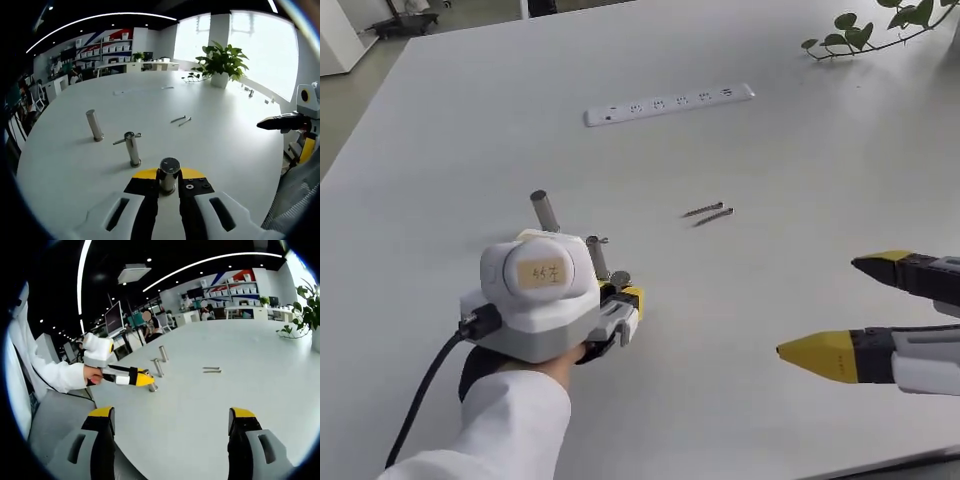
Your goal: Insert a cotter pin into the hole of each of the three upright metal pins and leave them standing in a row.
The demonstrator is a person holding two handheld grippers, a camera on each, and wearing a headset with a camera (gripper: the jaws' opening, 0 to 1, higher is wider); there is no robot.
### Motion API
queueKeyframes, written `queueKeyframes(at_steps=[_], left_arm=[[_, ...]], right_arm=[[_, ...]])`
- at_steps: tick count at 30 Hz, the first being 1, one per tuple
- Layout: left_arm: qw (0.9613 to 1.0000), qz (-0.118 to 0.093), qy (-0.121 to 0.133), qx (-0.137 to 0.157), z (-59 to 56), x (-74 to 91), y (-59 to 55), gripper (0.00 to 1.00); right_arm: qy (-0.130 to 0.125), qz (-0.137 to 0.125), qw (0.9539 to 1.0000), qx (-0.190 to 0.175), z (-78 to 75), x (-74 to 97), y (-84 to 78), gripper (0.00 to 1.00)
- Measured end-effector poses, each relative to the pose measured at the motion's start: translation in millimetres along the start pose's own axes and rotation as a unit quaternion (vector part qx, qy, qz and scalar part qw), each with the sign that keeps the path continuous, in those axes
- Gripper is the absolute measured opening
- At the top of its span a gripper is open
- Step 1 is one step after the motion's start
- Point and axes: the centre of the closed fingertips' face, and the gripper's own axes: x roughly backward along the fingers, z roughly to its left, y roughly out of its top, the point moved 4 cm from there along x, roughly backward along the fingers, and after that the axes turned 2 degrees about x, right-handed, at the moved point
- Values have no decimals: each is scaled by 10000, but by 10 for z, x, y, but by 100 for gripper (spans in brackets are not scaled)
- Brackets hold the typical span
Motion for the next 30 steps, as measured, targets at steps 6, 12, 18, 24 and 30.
queueKeyframes(at_steps=[6, 12, 18, 24, 30], left_arm=[[9996, 148, -95, -243, -9, 44, 10, 17], [9944, 377, -461, -874, -13, 202, 22, 41], [9924, -129, -1206, -184, -30, 408, 149, 64], [9847, -559, -1648, 72, -18, 718, 237, 84], [9843, -428, -1710, 62, -2, 891, 121, 99]], right_arm=[[3, 17, 10000, 6, 12, -5, -9, 92], [9, 34, 10000, 23, 17, 3, -15, 92], [12, 54, 10000, 23, 16, 13, -20, 92], [3, 103, 9999, 30, 24, 24, -22, 92], [-36, 202, 9998, 33, 11, 9, -36, 92]])
